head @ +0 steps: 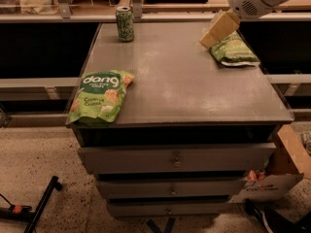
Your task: Move green can near green rice chip bag
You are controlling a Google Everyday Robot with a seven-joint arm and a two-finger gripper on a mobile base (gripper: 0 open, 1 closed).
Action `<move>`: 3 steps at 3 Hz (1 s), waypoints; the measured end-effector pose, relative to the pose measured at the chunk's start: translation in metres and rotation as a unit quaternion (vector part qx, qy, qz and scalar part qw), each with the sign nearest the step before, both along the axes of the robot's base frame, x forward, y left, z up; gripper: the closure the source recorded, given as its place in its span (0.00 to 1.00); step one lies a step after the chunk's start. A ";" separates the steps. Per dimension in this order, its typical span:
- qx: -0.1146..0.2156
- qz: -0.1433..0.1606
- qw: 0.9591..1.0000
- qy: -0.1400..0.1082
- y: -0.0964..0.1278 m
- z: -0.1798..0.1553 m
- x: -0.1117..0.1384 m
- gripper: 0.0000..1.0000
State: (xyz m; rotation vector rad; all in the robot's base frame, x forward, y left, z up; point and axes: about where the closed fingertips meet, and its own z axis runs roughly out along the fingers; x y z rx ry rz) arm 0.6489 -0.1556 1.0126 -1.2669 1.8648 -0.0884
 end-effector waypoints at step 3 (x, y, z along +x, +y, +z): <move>0.086 -0.016 0.996 -0.006 0.017 -0.014 0.032 0.00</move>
Offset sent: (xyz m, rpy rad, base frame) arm 0.0116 0.0112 -0.0131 0.1049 0.0062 -0.0427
